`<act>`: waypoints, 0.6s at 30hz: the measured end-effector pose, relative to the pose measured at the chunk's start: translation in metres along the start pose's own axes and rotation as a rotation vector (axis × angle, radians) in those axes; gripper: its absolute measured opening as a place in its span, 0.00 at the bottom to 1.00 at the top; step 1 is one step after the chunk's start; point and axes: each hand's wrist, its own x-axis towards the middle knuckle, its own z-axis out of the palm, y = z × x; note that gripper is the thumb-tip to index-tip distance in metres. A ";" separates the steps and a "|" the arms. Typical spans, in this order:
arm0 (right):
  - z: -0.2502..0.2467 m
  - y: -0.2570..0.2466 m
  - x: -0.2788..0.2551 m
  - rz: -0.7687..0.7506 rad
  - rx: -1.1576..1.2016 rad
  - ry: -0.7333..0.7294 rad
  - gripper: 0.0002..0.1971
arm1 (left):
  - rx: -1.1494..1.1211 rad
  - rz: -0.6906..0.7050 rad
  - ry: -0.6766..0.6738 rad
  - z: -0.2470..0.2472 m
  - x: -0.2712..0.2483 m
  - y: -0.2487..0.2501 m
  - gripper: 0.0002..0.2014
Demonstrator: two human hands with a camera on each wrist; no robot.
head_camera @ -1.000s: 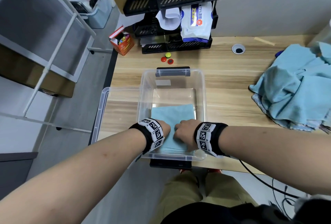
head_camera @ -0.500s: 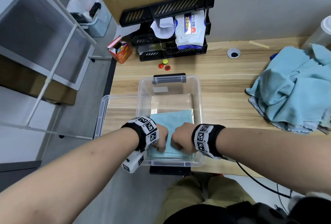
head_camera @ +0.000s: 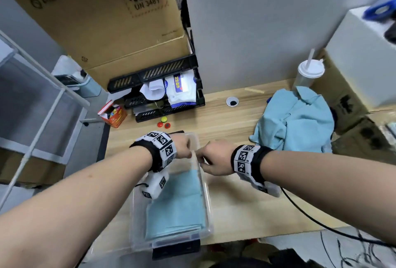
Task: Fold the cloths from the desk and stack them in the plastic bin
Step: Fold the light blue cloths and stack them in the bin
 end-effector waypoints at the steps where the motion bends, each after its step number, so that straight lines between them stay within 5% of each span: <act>1: -0.009 0.015 -0.007 0.052 0.006 0.040 0.07 | -0.012 0.014 0.058 -0.015 0.005 0.013 0.08; 4: -0.025 0.068 -0.033 0.259 0.020 0.163 0.09 | -0.016 0.066 0.161 -0.049 0.024 0.059 0.10; 9: -0.028 0.151 -0.077 0.675 0.010 0.313 0.13 | -0.019 0.112 0.135 -0.062 0.051 0.119 0.08; 15: -0.010 0.208 -0.109 1.073 0.151 0.199 0.36 | -0.003 0.112 0.020 -0.051 0.079 0.157 0.10; 18: -0.004 0.217 -0.113 1.034 0.159 0.118 0.14 | -0.013 0.118 0.003 -0.046 0.085 0.162 0.11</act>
